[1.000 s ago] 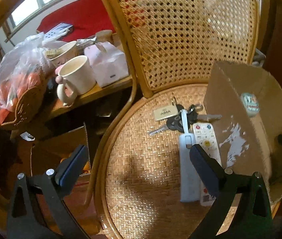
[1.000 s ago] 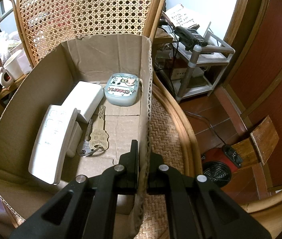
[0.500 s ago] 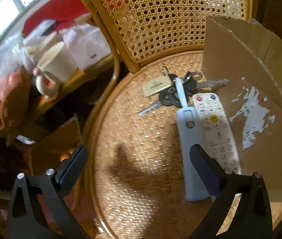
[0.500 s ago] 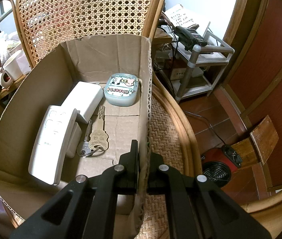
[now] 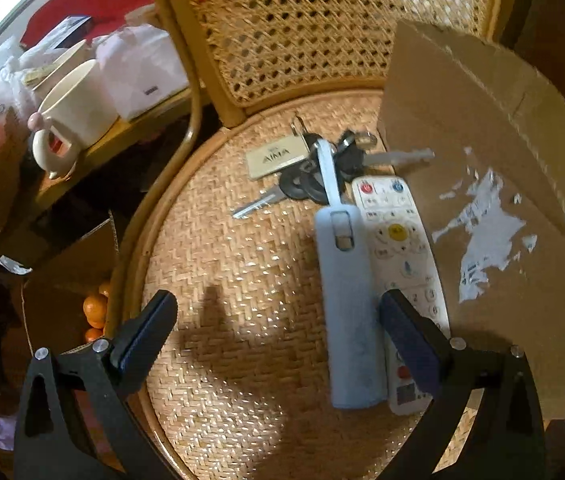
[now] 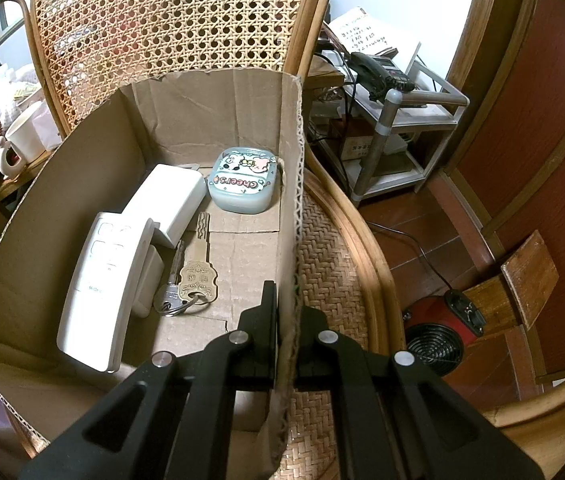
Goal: Organize rigid objects
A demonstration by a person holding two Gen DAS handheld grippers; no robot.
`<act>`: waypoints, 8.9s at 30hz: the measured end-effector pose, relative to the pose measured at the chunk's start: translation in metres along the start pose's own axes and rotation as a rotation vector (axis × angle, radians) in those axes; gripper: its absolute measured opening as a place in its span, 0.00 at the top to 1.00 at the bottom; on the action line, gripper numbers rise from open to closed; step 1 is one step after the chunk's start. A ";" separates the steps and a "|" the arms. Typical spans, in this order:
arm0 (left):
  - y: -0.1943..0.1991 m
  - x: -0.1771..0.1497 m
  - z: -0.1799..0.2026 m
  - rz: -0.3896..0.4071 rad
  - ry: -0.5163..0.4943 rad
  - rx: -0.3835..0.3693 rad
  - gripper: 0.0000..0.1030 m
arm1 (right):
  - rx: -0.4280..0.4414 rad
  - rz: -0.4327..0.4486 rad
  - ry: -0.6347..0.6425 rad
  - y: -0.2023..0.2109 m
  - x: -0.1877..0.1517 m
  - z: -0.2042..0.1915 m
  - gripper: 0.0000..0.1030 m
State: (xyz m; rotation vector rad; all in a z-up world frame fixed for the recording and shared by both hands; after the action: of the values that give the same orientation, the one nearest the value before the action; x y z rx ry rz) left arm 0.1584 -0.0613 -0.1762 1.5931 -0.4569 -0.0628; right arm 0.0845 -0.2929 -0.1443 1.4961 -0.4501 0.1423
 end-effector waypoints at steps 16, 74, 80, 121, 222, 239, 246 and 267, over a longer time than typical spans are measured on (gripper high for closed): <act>-0.026 0.004 -0.020 -0.083 0.078 -0.014 0.02 | 0.000 0.000 -0.001 0.000 0.000 0.000 0.94; 0.135 -0.007 0.036 0.409 0.052 -0.169 0.75 | 0.000 -0.001 -0.002 0.000 0.000 0.001 0.94; 0.136 -0.003 0.064 0.413 0.005 -0.186 0.75 | 0.000 -0.001 -0.002 0.000 0.000 0.001 0.94; 0.116 0.002 0.102 0.350 -0.114 -0.031 0.49 | 0.006 -0.004 0.004 -0.005 -0.003 -0.002 0.93; 0.049 0.036 -0.023 0.282 0.031 -0.116 0.99 | -0.006 -0.002 0.011 -0.001 0.000 -0.001 0.94; 0.139 0.015 -0.010 0.538 0.066 -0.145 1.00 | -0.005 -0.001 0.011 -0.001 0.000 -0.001 0.94; 0.098 0.030 -0.018 0.397 0.122 -0.163 0.86 | -0.005 -0.002 0.012 -0.001 0.000 -0.001 0.94; -0.023 0.043 -0.016 0.048 0.131 -0.177 0.75 | -0.002 -0.003 0.015 -0.001 0.000 -0.002 0.94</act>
State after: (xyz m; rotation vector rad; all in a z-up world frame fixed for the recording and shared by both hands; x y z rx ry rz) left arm 0.2083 -0.0603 -0.1876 1.4022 -0.3768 0.0370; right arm 0.0856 -0.2913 -0.1455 1.4924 -0.4357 0.1501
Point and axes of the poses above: each gripper's, at about its wrist camera, not at the fingertips, and y roughly against the way its jaws point, z to its right, x to its top, the point moved 2 cm from there along -y, roughly the way its jaws point, and after that the axes turned 9 degrees about -z, right-handed, at the moved point
